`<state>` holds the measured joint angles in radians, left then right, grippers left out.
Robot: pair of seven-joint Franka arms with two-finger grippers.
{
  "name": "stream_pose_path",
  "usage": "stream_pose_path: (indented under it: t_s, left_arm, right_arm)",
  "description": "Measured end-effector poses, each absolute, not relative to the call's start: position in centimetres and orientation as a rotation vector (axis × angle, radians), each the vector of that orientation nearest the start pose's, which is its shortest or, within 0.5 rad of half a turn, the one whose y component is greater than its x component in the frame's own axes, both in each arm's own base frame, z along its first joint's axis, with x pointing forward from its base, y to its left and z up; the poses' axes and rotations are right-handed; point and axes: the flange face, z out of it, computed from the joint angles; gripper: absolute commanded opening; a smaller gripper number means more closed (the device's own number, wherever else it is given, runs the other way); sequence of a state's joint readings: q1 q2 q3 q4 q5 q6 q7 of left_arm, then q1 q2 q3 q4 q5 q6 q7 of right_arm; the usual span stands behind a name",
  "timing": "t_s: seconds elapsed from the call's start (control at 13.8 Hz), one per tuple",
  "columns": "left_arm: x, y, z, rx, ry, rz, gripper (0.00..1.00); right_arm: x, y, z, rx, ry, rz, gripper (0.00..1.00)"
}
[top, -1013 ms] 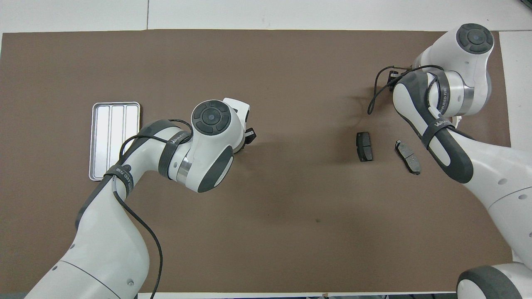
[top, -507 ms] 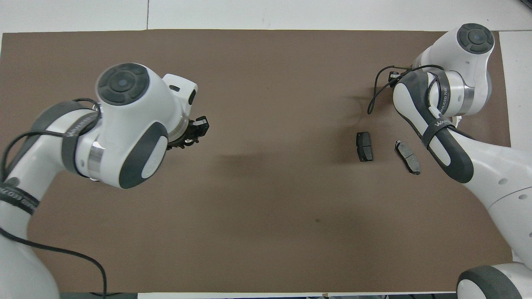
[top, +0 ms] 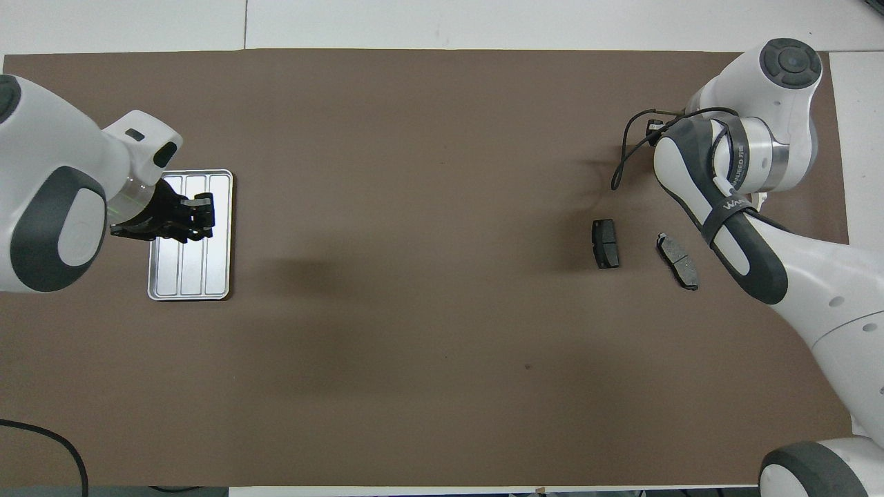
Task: Pick bearing gear from pile to tray
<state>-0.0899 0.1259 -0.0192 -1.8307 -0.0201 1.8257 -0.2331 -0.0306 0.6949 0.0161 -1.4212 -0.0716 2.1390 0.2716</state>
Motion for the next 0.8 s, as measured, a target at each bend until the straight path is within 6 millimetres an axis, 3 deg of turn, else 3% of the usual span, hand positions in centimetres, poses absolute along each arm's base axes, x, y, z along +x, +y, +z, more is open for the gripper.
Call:
stream_pose_path:
  t_s: [0.07,0.22,0.43,0.58,0.8]
  left_arm:
    - [57.9,-4.2,44.6,-3.135,-0.16,0.215,0.0]
    - [57.7,-0.4,43.5,-3.149,-0.127,0.188,0.0]
    - [57.0,2.0,40.4,-3.156,-0.146,0.089,0.0]
    - [56.5,1.9,38.3,-3.157,-0.145,0.048,0.0]
    - [55.8,1.7,35.9,-3.157,-0.143,0.019,0.0]
  right_arm:
    - [72.6,-1.6,29.3,-3.168,0.403,-0.007,0.0]
    - [72.7,-1.4,32.0,-3.176,0.403,0.051,0.0]
    - [71.2,1.5,40.2,-3.186,0.349,0.122,0.0]
    - [68.8,6.3,46.1,-3.188,0.321,0.152,0.0]
    - [63.9,17.1,51.9,-3.149,0.478,0.172,0.0]
